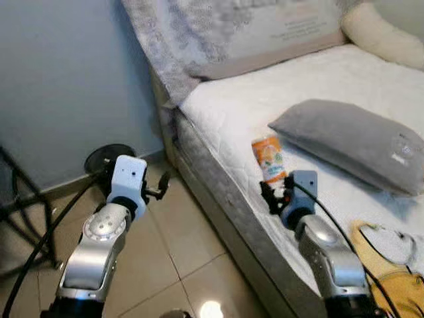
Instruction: Clean up the room
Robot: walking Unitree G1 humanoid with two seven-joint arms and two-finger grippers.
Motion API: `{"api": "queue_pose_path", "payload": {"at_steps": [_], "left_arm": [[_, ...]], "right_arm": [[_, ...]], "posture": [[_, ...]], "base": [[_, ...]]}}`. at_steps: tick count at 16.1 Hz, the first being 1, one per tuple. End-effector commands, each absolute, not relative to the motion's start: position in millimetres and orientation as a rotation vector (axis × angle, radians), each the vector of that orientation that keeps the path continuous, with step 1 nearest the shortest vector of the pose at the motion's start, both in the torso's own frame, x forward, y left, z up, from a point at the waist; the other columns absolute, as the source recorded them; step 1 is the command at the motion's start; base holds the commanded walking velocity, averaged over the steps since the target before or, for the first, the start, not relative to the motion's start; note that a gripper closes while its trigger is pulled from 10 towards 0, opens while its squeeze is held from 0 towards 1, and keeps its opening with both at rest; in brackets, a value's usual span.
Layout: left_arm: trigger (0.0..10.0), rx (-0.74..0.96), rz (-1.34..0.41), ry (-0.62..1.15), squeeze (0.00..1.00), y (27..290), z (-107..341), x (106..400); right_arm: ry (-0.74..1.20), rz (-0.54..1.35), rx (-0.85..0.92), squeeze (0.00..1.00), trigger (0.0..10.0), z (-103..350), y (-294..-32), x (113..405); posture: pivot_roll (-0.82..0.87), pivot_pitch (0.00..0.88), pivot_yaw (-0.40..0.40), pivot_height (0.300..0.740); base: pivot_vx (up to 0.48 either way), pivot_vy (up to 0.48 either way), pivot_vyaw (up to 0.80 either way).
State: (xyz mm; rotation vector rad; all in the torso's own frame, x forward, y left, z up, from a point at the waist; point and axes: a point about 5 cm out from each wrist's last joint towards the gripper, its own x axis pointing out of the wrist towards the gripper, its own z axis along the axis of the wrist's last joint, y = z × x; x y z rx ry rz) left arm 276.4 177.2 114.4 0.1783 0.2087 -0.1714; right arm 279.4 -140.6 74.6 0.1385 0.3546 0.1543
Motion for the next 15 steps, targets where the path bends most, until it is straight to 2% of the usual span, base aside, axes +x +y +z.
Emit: {"api": "queue_pose_path", "payload": {"at_steps": [1,4,15], "left_arm": [[10.0,0.181,-0.151,0.210,0.08,182.5,114.7,278.2],[10.0,0.172,-0.161,0.209,0.09,180.7,113.4,279.8],[10.0,0.176,-0.170,0.194,0.11,183.1,116.7,284.0]], "right_arm": [[0.340,0.178,0.140,0.00,10.0,80.9,-133.6,283.4],[0.322,0.201,0.111,0.00,10.0,84.9,-130.1,285.7],[0.308,0.115,0.110,0.00,10.0,82.5,-139.4,291.7]], "posture": [[-0.05,0.000,0.030,0.740],[-0.06,0.000,0.027,0.740],[-0.03,0.000,0.010,0.740]], "base": [[0.251,0.000,0.80],[0.262,0.000,0.80],[0.325,0.000,0.00]]}}
